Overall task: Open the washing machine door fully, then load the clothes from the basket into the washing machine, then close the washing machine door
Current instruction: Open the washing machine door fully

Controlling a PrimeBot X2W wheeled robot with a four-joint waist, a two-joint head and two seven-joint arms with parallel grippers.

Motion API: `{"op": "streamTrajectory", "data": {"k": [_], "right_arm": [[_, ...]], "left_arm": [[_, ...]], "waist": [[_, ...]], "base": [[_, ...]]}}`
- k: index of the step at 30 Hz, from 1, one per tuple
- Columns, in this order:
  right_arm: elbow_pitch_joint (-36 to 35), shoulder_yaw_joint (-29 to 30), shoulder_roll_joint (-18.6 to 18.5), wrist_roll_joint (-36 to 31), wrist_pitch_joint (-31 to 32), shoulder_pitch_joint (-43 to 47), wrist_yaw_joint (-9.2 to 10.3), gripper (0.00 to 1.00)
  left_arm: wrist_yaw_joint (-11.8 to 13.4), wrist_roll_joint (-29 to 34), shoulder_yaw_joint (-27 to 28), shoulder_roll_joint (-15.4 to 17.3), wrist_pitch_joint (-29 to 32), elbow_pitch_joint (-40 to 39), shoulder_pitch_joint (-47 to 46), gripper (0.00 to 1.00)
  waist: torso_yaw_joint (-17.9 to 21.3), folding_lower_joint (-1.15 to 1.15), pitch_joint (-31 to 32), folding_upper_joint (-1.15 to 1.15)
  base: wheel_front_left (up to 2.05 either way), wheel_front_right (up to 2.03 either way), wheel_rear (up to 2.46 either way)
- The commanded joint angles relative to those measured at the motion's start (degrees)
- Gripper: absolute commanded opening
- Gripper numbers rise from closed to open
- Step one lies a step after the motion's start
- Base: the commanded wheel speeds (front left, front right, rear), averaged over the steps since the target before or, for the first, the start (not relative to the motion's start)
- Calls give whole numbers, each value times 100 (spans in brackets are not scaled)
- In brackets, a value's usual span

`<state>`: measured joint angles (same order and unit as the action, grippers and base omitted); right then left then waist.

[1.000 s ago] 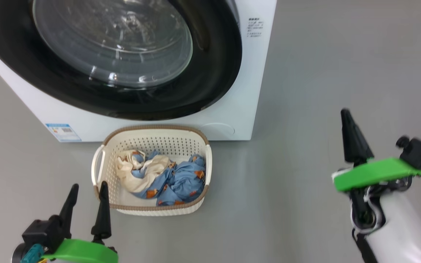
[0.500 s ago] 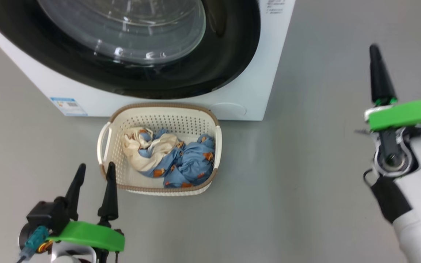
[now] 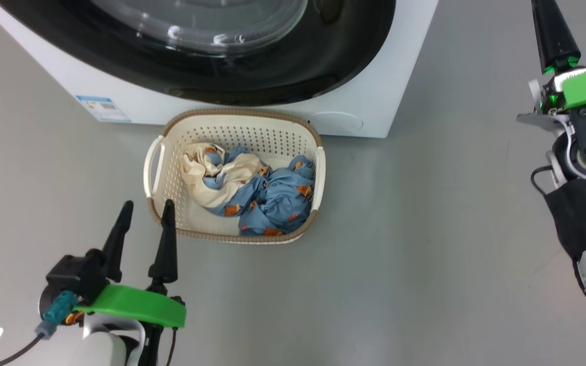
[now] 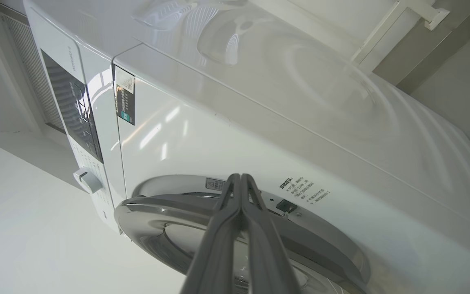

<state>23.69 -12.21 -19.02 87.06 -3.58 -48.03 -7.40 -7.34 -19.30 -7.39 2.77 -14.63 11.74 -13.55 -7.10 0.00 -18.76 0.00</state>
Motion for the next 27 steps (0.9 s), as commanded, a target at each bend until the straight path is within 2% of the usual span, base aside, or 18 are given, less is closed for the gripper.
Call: {"op": "streamTrajectory", "data": {"k": [1,11,27], "right_arm": [[-153,-85,-36,90,103,-120,-9,0],[-135,-253,-198,415,1052,-657,-9,0],[237,-274,-167,455,1823,-1506,-9,0]], "left_arm": [[-14,-44,144,93,-37,-94,-156,100],[-14,-119,-67,64,-37,-62,-350,100],[-14,-220,-366,29,-37,-117,-647,100]], "waist": [[-71,0,-116,0],[-203,0,-396,0],[-525,0,-831,0]], "base": [[0,0,0],[0,0,0],[0,0,0]]}}
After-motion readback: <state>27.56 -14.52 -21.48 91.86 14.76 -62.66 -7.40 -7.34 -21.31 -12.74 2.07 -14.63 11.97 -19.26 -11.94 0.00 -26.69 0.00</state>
